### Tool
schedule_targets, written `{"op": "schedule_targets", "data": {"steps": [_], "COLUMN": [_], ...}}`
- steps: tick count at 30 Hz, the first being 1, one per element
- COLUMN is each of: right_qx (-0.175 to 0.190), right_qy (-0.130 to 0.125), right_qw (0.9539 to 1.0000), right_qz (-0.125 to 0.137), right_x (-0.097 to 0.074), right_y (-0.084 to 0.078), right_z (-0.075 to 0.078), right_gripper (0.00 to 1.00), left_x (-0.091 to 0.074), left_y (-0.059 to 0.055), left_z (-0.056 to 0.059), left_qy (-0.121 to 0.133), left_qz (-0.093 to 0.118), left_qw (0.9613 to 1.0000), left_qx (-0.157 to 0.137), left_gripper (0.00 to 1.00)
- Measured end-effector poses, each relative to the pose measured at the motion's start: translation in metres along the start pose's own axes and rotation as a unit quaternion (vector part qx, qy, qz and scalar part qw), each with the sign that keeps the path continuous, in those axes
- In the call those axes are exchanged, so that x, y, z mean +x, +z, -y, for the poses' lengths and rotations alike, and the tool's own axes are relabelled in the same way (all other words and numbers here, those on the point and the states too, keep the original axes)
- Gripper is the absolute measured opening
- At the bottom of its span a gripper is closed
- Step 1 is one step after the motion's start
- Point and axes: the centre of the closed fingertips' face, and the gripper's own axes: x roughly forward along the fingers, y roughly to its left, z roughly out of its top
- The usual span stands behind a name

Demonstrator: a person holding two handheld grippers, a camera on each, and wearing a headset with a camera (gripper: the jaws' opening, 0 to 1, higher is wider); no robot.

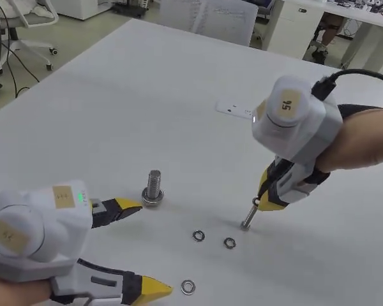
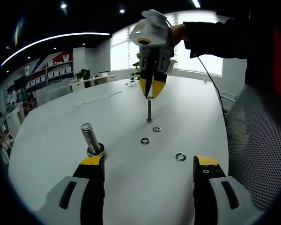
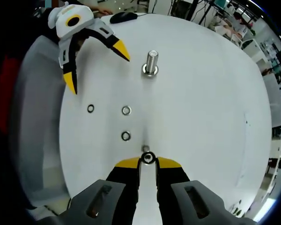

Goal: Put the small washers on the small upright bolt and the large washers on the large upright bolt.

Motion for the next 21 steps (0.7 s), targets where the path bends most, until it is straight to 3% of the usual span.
{"op": "schedule_targets", "data": {"steps": [21], "right_qx": [0.006], "right_qy": [0.011], "right_qw": [0.9999], "right_qz": [-0.003], "right_x": [0.022], "right_y": [0.000], "right_z": [-0.004], "right_gripper": [0.14], "left_x": [-0.004], "left_y": [-0.003], "left_z": [-0.002], "left_qy": [0.006], "left_qz": [-0.002], "left_qw": [1.0000], "left_qx": [-0.002], "left_gripper": [0.76]}}
